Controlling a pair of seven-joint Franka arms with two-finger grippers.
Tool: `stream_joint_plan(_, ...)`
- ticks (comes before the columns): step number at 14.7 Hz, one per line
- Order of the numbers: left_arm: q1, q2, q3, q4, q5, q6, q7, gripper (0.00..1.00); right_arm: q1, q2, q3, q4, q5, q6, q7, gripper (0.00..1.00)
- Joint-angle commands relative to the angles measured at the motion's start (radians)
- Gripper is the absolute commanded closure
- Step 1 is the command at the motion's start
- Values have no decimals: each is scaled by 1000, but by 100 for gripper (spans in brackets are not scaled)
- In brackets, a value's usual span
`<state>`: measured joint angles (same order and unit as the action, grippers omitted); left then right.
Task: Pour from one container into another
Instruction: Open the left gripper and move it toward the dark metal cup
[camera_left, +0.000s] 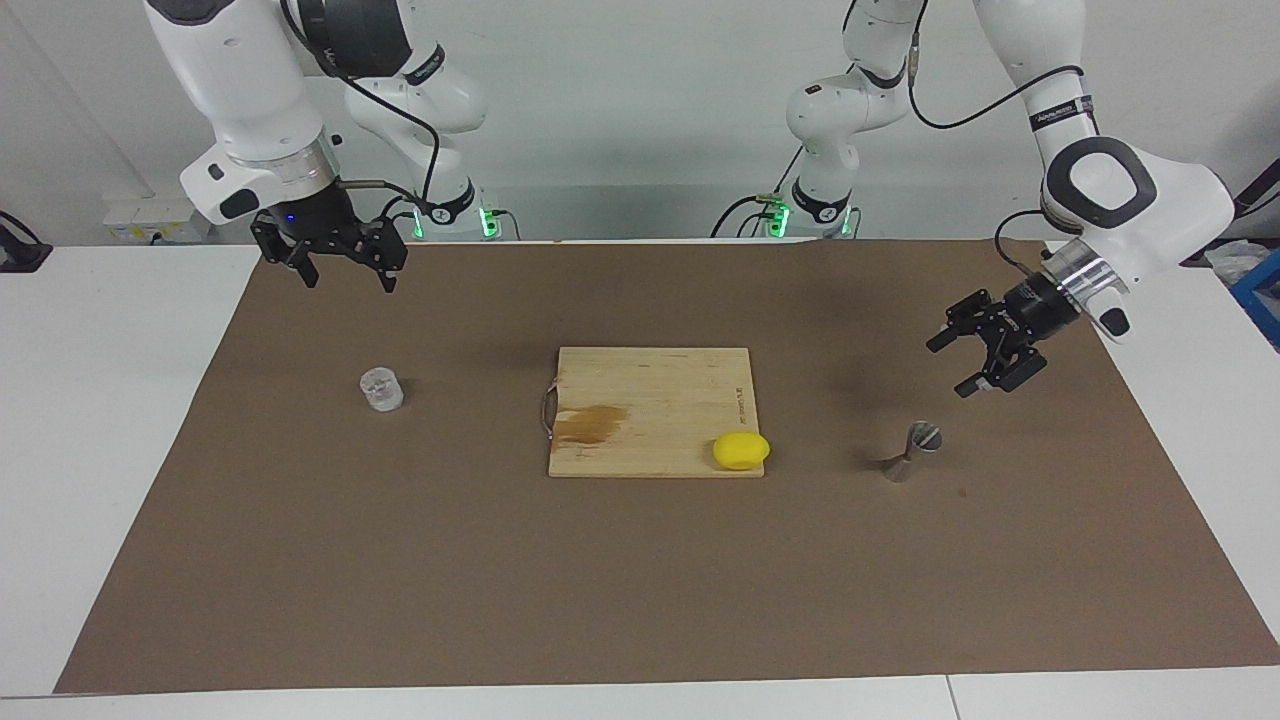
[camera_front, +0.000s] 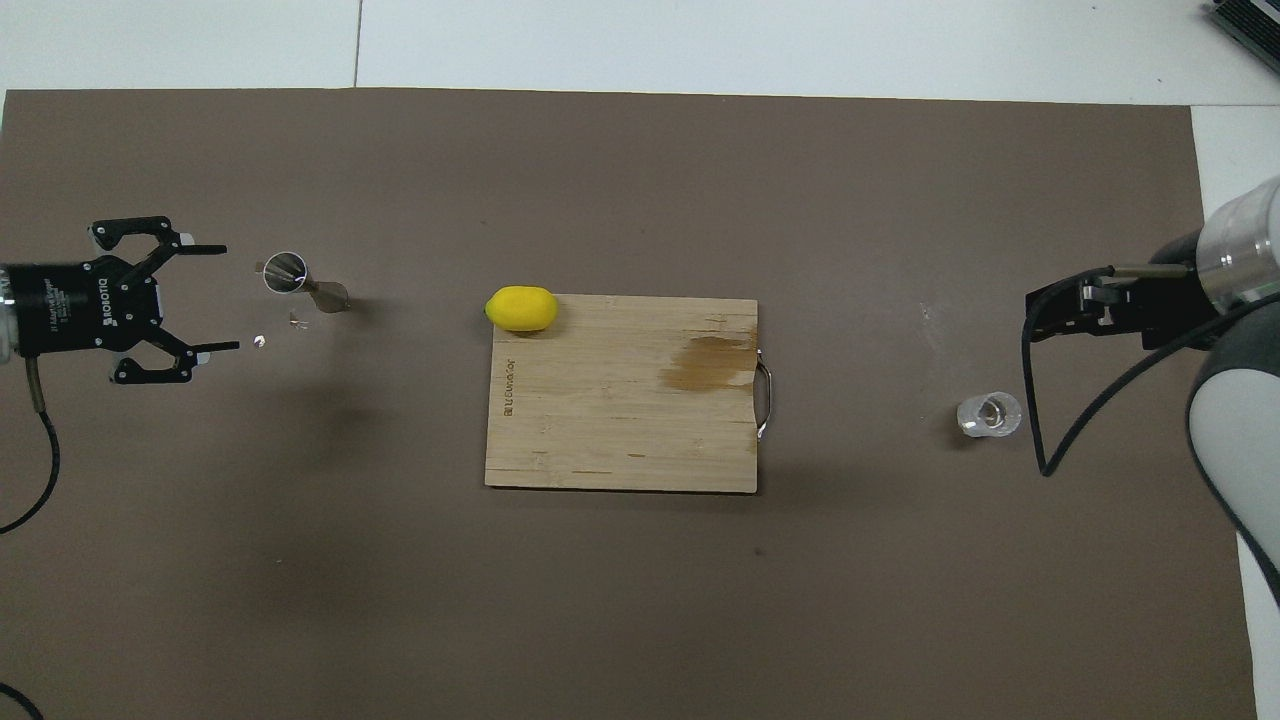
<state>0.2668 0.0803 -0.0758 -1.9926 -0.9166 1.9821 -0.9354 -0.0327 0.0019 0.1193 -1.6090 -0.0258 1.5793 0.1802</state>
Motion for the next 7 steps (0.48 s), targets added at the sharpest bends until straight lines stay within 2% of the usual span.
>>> stream_joint_plan(1, 34, -19, -10, -74, -122, 61, -104, 0, -12, -23, 3, -32, 7, 21, -16, 0)
stream_joint_plan(3, 37, 15, -10, -86, -198, 101, -166, 0, -12, -23, 3, -32, 7, 21, -16, 0)
stream_joint_plan(7, 60, 67, -13, -118, -327, 93, -174, 0, -12, -26, 3, -35, 9, 21, -16, 0)
